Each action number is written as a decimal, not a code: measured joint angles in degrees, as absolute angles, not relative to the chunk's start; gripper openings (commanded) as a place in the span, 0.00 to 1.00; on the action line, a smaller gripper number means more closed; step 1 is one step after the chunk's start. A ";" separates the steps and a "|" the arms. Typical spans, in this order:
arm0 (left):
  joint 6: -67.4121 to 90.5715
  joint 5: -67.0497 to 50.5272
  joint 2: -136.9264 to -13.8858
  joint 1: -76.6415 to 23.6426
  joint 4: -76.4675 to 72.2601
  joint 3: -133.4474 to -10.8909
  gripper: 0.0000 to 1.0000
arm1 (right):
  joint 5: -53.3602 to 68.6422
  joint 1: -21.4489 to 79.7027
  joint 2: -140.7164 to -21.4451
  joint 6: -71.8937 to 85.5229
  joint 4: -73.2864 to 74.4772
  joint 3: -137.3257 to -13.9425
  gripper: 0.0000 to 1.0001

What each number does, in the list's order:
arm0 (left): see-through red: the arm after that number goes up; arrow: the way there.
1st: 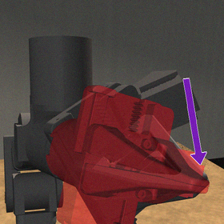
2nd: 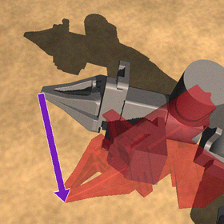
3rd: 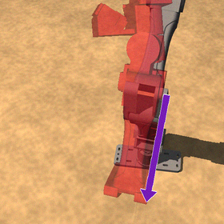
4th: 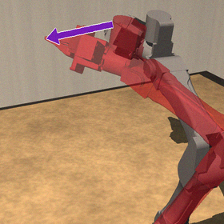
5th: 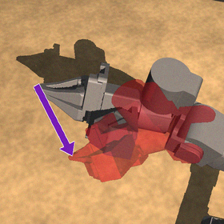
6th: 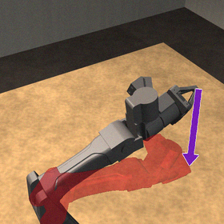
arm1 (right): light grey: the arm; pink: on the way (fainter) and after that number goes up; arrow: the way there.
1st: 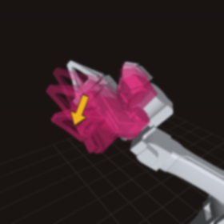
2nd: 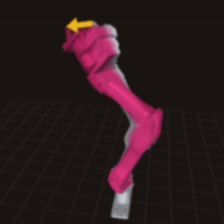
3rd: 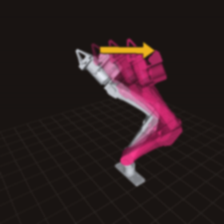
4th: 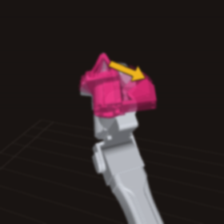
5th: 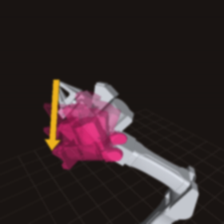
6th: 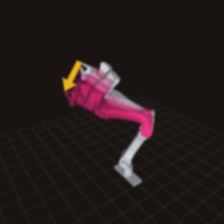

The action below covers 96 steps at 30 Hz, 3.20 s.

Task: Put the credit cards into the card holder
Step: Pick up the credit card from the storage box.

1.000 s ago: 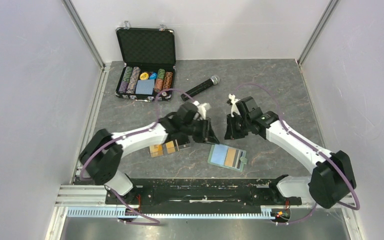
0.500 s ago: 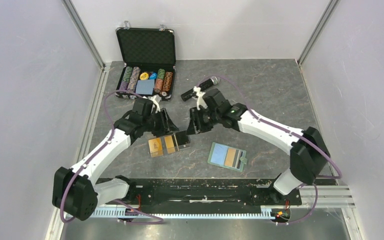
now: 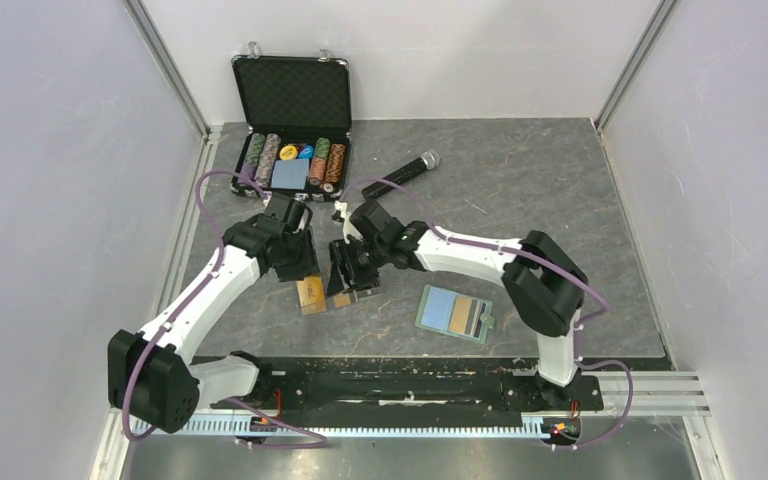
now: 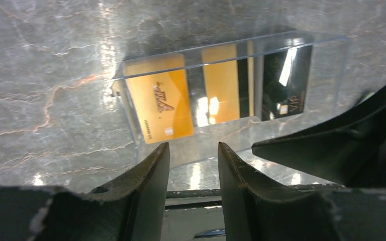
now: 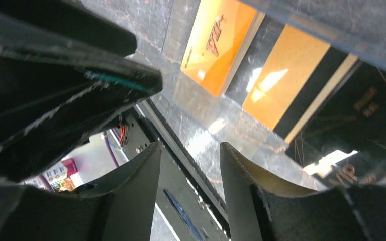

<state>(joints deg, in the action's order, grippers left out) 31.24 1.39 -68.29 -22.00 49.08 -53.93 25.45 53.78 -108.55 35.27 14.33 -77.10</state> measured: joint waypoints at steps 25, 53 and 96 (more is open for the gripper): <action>29.63 3.95 -78.11 -17.72 51.31 -52.77 0.22 | 18.02 58.35 -129.51 33.69 22.39 -98.10 0.28; 29.61 1.17 -70.91 -17.34 50.78 -52.34 0.17 | 19.68 59.07 -127.46 35.62 20.29 -97.34 0.00; 29.74 1.19 -77.58 -16.82 48.80 -47.22 0.06 | 14.17 58.11 -125.14 32.99 23.07 -93.06 0.55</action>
<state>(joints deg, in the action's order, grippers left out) 29.74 1.19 -77.58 -16.82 48.80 -47.22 14.17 58.11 -125.14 32.99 23.07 -93.06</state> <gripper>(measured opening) 0.068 0.557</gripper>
